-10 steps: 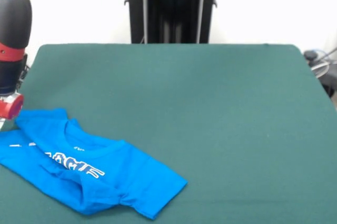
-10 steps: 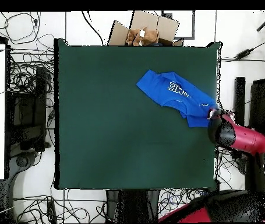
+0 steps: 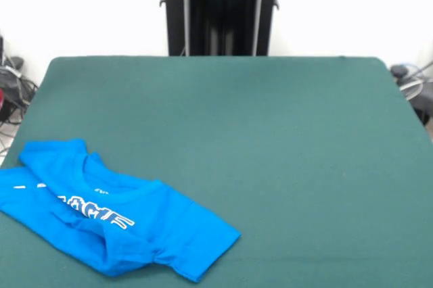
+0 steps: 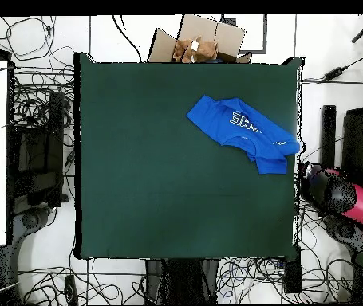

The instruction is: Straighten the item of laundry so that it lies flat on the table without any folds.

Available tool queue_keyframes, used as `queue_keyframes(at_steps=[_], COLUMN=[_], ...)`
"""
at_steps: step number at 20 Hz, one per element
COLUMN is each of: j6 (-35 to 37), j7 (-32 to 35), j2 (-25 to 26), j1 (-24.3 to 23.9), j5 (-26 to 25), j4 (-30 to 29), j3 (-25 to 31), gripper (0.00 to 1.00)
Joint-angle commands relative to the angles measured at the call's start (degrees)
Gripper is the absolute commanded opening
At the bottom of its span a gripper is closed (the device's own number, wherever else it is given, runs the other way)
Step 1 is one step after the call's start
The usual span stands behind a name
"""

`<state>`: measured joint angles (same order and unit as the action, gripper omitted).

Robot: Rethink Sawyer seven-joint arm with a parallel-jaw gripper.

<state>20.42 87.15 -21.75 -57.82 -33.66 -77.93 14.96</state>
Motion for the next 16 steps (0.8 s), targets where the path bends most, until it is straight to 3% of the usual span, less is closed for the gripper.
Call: queue_keyframes(at_steps=[1,6,13,16], j6=[2.90,1.21,-3.68,-3.81], j7=[0.65,8.84,21.14,23.46], j2=[-6.68,-8.44,-8.38,-7.68], j1=[4.47,9.12,19.77,23.66], j5=[0.73,2.19,5.61,8.26], j4=[-11.47,-12.68,-13.40,-12.68], j3=[4.04,0.52,-8.62,-11.48], gripper=[0.00,0.00,0.00,0.00])
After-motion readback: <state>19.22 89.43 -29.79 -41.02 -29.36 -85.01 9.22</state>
